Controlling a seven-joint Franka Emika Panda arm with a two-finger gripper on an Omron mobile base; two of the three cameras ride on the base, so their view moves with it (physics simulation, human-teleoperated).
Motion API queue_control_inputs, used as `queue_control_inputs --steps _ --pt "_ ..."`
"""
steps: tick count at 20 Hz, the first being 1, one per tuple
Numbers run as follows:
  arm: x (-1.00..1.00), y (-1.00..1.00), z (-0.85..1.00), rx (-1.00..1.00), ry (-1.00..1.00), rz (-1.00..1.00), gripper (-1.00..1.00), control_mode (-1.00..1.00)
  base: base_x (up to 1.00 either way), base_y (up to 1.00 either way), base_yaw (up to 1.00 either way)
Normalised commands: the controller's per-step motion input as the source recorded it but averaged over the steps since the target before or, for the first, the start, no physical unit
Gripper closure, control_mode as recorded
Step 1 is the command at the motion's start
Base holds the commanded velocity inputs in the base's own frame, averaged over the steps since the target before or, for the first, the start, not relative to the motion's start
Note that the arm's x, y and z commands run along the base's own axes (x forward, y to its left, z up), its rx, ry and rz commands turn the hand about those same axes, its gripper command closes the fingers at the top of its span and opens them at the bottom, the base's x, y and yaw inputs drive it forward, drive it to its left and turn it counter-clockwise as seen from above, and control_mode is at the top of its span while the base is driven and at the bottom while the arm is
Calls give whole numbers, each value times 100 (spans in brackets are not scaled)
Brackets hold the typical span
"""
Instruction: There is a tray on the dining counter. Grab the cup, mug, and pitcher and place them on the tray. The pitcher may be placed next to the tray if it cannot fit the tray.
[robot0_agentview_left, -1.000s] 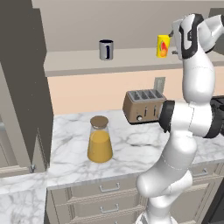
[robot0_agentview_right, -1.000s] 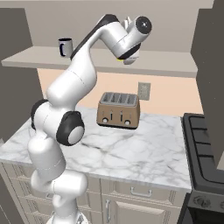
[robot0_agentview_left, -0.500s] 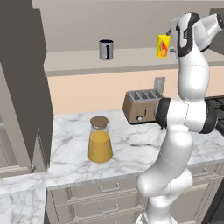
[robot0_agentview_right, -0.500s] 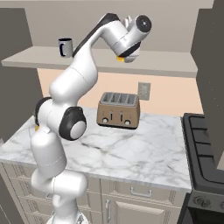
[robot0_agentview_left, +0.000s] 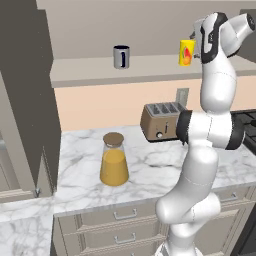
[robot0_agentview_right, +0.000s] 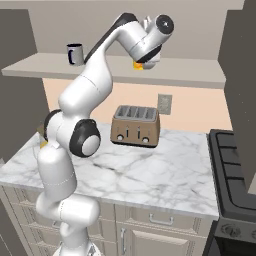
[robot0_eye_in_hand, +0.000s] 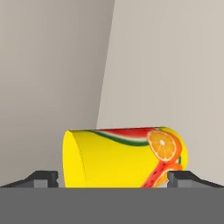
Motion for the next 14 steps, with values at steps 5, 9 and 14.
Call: queue_control_inputs --steps 5,9,14 --pt "2 0 0 0 0 0 -100 -100 0 0 0" --pt "3 0 0 0 0 0 -100 -100 0 0 0" --pt "11 0 0 0 0 0 -100 -100 0 0 0"
